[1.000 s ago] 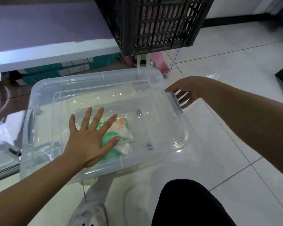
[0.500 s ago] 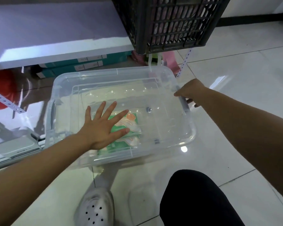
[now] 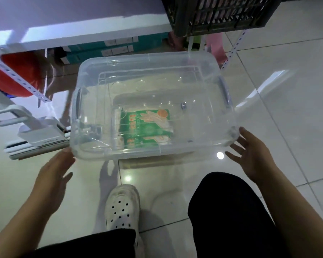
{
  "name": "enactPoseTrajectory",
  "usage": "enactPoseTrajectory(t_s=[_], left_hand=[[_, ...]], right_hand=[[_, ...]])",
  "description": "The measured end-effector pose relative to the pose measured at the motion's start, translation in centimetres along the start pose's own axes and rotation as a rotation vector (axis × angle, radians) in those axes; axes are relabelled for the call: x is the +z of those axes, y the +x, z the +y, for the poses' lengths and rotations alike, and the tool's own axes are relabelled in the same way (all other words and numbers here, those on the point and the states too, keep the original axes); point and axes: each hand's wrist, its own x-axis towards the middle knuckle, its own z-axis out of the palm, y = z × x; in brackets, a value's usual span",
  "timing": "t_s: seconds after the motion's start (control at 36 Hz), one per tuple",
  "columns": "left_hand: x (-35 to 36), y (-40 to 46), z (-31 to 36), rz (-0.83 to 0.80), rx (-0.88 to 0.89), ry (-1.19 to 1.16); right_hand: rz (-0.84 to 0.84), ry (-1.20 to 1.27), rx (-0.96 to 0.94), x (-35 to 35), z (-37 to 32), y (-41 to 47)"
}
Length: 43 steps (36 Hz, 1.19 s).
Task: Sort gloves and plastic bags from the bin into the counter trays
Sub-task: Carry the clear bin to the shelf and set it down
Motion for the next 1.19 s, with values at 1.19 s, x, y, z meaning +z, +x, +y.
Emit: enactPoseTrajectory(t_s=[1.19], left_hand=[[-10.4, -4.9, 23.3, 0.01, 0.209, -0.476]], right_hand=[[-0.488, 0.179, -0.402, 16.3, -21.3, -10.6]])
